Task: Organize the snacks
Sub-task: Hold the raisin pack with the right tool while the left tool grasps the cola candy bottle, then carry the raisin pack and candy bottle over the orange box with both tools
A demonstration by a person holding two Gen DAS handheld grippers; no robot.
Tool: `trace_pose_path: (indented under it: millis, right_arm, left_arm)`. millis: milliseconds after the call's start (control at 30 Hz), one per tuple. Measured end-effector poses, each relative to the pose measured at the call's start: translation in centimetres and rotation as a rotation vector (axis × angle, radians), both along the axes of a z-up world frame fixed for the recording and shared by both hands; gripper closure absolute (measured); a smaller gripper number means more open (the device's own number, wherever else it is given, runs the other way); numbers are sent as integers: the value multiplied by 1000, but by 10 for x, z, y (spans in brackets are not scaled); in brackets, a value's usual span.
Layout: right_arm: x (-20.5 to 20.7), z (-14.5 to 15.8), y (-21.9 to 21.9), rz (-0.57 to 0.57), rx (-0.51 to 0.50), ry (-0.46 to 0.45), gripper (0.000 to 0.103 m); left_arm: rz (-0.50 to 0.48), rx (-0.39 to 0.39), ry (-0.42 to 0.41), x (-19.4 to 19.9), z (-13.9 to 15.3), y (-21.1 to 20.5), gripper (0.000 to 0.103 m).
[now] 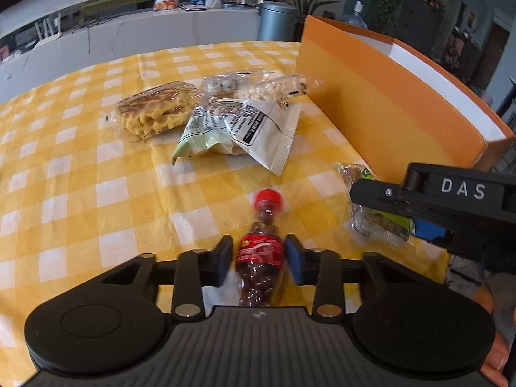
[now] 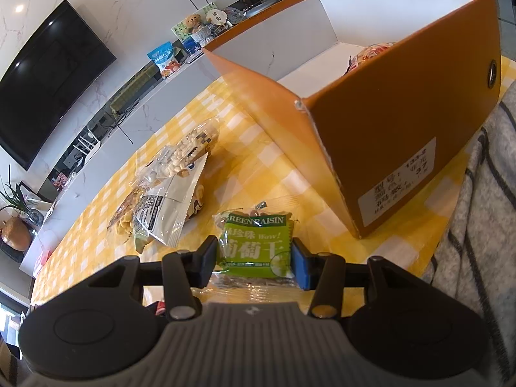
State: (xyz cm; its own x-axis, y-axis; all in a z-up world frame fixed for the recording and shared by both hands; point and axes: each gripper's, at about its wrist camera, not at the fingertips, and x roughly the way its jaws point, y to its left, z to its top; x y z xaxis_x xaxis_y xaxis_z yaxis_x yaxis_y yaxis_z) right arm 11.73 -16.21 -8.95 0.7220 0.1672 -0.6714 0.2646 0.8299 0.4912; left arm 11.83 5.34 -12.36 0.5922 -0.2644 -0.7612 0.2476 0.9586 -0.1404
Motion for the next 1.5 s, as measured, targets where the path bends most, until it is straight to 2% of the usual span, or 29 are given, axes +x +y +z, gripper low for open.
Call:
trace_pose_path:
  millis: [167,233,333,433,600,800,900,1033,1233,1400,1500]
  right_arm:
    - [1,2,-2,18,25,-4,56]
    - [0,6,0,35,-10,-19,56]
    - [-7,16,4,29,-74,-81,56]
    - [-13,27,3,30,-96,-146,56]
    - [-20,39,-11,26,-35,-205,56]
    - [-26,56,-27,9,27,-281,56]
    - [-31,65,-37,-2,92,-345,56]
    - [-33,83,-55,-35,89,-419,56]
    - [-21,94,-119,-183,52,-422,56]
    - [-10,83,-155,-276,39,-348,56]
    - [-2,75,-160,-284,48,-300,56]
  left_arm:
    - [53,-20,24,-3,3,5,69]
    - [66,-38,27,-6,7,8,69]
    - [82,-68,17,-9,18,12,69]
    - [104,-101,-12,-15,33,16,69]
    - [119,-119,-87,-27,59,12,69]
    - [116,-157,-133,-32,78,2,69]
    - [103,-201,-171,-31,92,-3,69]
    - [84,-288,-214,-25,110,-10,69]
    - [58,-372,-263,-1,124,-31,69]
    - [31,-500,-177,30,108,-45,69]
    - [0,-521,-148,44,97,-54,69]
